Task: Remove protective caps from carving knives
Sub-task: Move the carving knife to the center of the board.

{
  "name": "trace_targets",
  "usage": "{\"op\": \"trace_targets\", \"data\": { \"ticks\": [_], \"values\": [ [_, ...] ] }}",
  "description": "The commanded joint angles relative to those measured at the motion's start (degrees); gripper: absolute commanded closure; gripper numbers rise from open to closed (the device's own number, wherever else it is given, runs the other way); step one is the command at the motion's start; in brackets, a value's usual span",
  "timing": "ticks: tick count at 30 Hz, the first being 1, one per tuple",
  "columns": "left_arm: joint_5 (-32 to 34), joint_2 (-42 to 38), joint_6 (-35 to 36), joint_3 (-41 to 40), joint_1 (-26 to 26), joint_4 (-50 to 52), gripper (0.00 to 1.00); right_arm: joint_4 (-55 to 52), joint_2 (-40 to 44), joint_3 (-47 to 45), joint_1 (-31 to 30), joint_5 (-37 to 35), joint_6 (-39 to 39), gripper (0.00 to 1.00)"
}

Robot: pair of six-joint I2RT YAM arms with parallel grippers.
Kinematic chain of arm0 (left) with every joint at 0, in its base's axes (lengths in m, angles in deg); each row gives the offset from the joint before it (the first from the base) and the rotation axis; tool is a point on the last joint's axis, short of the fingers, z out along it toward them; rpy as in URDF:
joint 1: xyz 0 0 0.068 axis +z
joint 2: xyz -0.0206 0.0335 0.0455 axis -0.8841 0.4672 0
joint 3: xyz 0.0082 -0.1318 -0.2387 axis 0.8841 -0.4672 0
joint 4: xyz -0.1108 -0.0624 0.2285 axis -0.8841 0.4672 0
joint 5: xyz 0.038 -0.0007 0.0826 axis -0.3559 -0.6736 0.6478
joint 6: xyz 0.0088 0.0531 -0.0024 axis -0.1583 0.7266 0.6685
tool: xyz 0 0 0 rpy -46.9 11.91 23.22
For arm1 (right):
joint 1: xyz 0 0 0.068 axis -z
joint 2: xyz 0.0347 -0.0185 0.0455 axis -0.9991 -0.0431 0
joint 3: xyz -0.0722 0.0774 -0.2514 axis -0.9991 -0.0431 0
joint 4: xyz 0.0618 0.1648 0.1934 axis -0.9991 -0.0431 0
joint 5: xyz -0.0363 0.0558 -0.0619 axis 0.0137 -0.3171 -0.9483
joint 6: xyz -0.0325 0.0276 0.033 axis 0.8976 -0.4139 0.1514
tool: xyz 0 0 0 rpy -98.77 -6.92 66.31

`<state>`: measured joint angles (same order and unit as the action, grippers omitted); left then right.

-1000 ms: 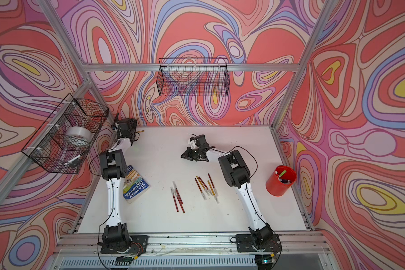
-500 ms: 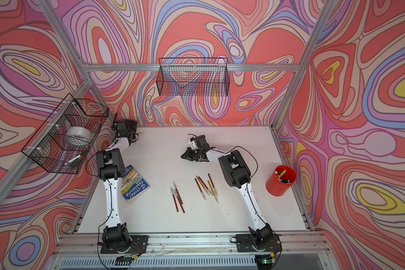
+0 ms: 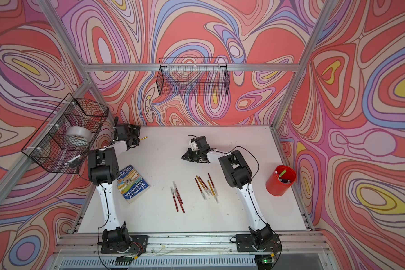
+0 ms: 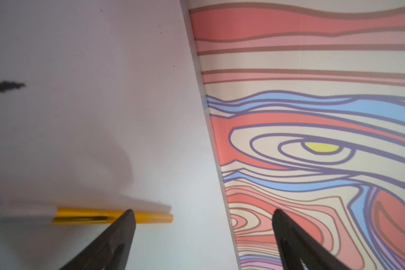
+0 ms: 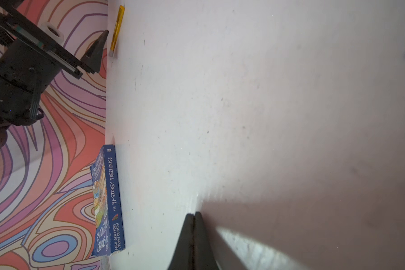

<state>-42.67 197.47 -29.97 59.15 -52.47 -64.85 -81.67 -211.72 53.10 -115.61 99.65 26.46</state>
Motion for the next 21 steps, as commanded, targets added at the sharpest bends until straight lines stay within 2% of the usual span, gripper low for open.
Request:
{"op": "trace_targets", "data": {
  "ticks": [1,5,8,10,16,21],
  "values": [
    [-3.17,-4.32,-1.68,-1.43,-0.44,-3.69,0.06,-3.31,1.46,-1.91,-1.41,-2.57,0.46,1.0],
    [-2.2,-5.07,2.21,1.49,0.44,-0.11,0.06,-4.11,1.97,-1.94,-2.09,-3.07,1.25,1.0],
    [-1.72,-1.71,5.61,8.42,1.78,8.59,0.06,-4.16,2.1,-1.98,-2.19,-3.18,1.28,1.0],
    [-2.86,0.65,5.35,11.03,2.45,9.92,0.08,-4.32,2.11,-1.93,-2.25,-3.41,1.4,1.0],
    [-2.7,1.51,6.68,9.9,2.55,11.09,0.21,-5.22,1.95,-1.47,-2.26,-3.76,1.69,1.0],
    [-2.24,1.37,9.08,8.9,2.59,12.96,0.35,-5.2,2.86,-2.18,-2.55,-4.04,1.69,1.0]
  ]
}}
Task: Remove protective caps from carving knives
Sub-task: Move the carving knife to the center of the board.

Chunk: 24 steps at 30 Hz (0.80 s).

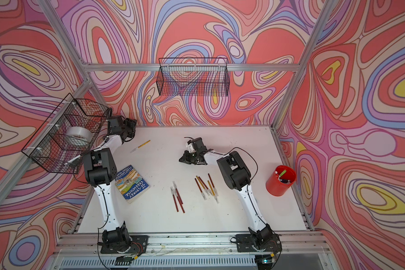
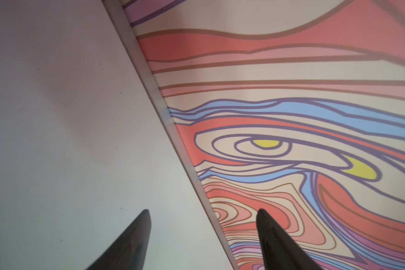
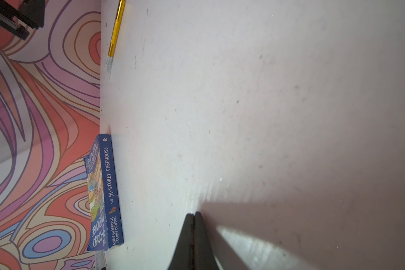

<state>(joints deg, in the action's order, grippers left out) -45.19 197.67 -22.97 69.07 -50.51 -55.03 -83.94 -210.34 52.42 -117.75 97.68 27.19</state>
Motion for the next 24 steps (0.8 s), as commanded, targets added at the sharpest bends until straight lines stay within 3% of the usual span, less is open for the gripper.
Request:
{"op": "trace_targets", "data": {
  "ticks": [1,9,12,14,16,24],
  "values": [
    [0.47,1.26,2.45,-1.2,0.63,3.44,0.37,-3.04,1.67,-1.51,-0.4,-2.16,1.01,1.0],
    [2.71,3.72,5.93,2.05,0.82,8.87,0.61,-4.35,2.79,-1.92,-0.48,-2.85,2.24,1.0],
    [1.79,5.75,6.18,4.03,0.81,10.71,0.66,-4.35,2.71,-1.93,-0.46,-2.78,2.19,1.0],
    [1.6,6.59,6.48,4.69,0.8,11.91,0.65,-4.26,2.66,-1.95,-0.46,-2.76,2.19,1.0],
    [2.22,6.99,7.28,4.76,0.83,12.68,0.58,-3.8,2.75,-2.21,-0.46,-2.71,2.07,1.0],
    [3.85,7.24,10.22,4.69,0.78,14.94,0.57,-3.25,2.69,-2.4,-0.45,-2.5,1.45,1.0]
  ]
}}
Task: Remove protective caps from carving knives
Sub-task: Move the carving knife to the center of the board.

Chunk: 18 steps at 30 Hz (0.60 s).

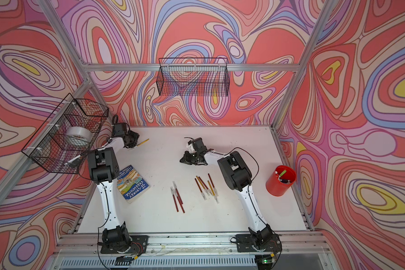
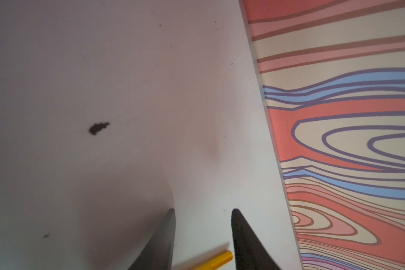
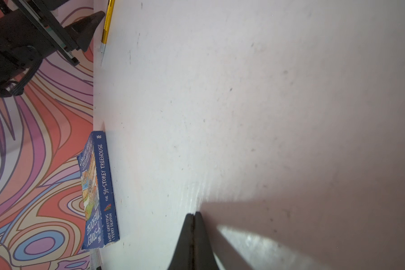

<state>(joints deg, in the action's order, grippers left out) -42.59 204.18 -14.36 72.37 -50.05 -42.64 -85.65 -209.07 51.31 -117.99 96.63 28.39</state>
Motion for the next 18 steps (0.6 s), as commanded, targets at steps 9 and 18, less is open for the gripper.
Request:
{"op": "trace_targets", "data": {
  "ticks": [9,18],
  "values": [
    [-0.6,-4.11,0.87,-8.88,-0.72,-1.14,0.55,0.27,3.82,-3.4,-0.57,-1.94,-0.9,1.0],
    [-2.41,-8.99,1.06,-17.37,-4.22,-3.67,0.54,-0.94,8.22,-5.97,-2.61,-3.53,0.41,1.0]
  ]
}}
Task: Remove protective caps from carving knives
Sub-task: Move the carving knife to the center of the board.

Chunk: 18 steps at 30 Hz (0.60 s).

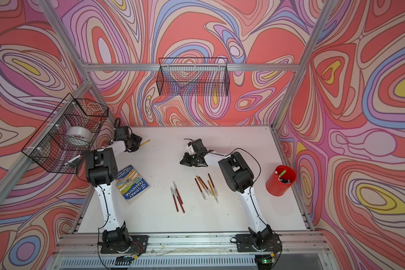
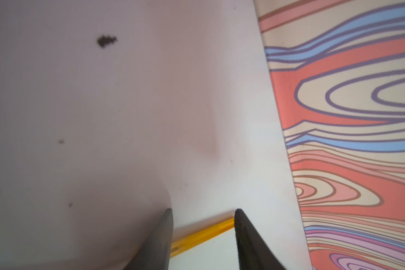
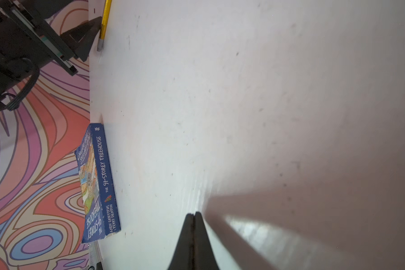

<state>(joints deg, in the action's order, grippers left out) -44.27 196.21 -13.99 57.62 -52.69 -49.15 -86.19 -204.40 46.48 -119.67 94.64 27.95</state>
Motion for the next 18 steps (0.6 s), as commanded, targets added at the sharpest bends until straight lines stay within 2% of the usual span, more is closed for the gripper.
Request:
{"op": "trace_targets", "data": {
  "ticks": [1,12,18],
  "values": [
    [-0.91,-1.42,0.71,-3.33,-2.01,2.78,0.54,-0.4,4.08,-1.61,-1.08,-1.77,0.91,1.0],
    [-3.29,-6.93,-1.22,-13.41,-4.62,-2.01,0.54,-0.81,6.36,-3.15,-2.65,-3.26,1.48,1.0],
    [-3.54,-11.61,0.09,-14.36,-4.62,-0.44,0.54,-1.72,6.49,-2.51,-3.32,-3.88,2.57,1.0]
  ]
}}
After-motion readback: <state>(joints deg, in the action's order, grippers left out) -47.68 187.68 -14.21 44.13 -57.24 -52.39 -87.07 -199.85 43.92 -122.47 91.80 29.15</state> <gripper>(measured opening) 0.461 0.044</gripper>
